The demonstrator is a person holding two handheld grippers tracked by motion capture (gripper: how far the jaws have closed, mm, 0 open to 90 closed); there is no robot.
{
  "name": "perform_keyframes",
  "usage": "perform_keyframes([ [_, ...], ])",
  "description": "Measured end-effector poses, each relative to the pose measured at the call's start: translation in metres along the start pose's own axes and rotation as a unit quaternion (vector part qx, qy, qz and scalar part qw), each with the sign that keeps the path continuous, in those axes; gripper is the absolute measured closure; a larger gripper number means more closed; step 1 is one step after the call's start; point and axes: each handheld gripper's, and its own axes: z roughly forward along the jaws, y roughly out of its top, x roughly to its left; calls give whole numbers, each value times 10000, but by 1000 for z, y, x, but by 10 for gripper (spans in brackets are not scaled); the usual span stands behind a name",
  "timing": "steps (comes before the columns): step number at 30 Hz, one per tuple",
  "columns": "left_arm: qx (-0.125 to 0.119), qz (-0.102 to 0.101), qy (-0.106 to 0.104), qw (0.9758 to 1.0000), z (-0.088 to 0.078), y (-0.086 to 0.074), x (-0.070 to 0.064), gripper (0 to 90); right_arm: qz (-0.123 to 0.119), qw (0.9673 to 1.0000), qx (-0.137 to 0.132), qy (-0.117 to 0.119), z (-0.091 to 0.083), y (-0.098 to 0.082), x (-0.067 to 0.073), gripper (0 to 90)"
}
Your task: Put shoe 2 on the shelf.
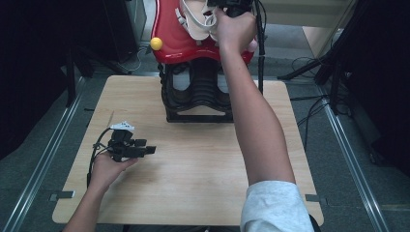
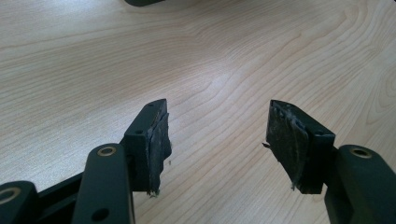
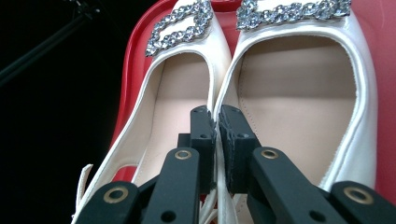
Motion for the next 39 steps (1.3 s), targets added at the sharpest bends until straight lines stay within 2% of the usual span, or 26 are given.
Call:
perform_keyframes([
  [3, -15, -13, -17, 10000, -1, 0, 0, 397, -119, 9999, 30, -32, -1, -1, 2, 853],
  [9, -4, 4, -9, 10000, 0, 0, 0, 397, -266, 9996, 27, -34, -3, 1, 2, 783],
  [12, -13, -9, -13, 10000, -1, 0, 0, 397, -247, 9997, 22, 26, -5, 3, 2, 754],
  [21, 20, -2, 9, 10000, 0, 0, 0, 397, -448, 9989, 37, 138, -15, 10, 1, 663],
  [28, 17, -8, -3, 10000, 2, 0, 0, 397, -490, 9987, -23, 166, -27, 15, -6, 614],
  [32, 27, 4, -6, 10000, 2, 0, 0, 397, -591, 9981, -90, 165, -34, 18, -12, 582],
  [34, 39, 11, -8, 10000, 3, 1, 0, 396, -668, 9976, -108, 113, -38, 19, -15, 570],
  [39, 47, 37, -13, 10000, 4, 1, 0, 396, -648, 9978, -104, 33, -49, 20, -28, 555],
])
